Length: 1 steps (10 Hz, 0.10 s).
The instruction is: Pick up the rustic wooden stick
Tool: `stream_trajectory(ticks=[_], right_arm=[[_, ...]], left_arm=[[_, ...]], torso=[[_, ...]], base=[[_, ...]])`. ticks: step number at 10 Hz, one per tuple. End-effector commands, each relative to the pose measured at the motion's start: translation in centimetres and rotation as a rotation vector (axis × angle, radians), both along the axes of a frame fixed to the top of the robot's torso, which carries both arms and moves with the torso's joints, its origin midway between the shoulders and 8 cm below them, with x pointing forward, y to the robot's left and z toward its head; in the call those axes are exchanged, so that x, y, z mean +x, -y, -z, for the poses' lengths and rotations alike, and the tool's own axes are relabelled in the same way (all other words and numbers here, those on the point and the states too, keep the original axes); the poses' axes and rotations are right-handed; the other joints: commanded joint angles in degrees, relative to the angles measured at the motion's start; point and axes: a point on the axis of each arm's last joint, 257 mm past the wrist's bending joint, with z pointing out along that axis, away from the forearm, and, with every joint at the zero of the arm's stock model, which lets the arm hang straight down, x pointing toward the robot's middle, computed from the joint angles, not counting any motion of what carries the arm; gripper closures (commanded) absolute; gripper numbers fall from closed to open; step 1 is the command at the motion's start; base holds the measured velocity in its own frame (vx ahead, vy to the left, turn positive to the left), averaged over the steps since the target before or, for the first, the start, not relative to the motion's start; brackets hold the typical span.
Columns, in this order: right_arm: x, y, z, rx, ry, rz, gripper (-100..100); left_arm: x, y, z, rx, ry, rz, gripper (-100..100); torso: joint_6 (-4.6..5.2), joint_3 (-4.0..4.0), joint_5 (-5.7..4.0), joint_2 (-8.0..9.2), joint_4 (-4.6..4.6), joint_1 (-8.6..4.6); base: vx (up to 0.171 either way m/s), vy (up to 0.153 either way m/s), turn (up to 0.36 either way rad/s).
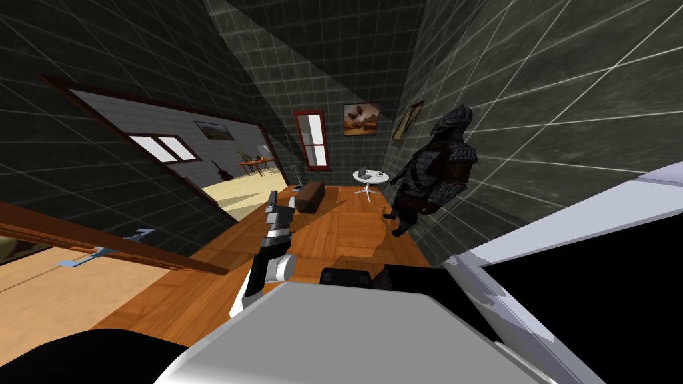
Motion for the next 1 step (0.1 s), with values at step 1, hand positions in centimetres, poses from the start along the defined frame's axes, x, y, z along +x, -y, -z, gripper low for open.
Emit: stream_trajectory(ticks=[1], right_arm=[[0.00, 0.00, 0.00, 0.000, 0.000, 0.000, 0]], left_arm=[[0.00, 0.00, 0.00, 0.000, 0.000, 0.000, 0]], torso=[[0.00, 0.00, 0.00, 0.00, 0.00, 0.00]], base=[[0.000, 0.000, 0.000]])
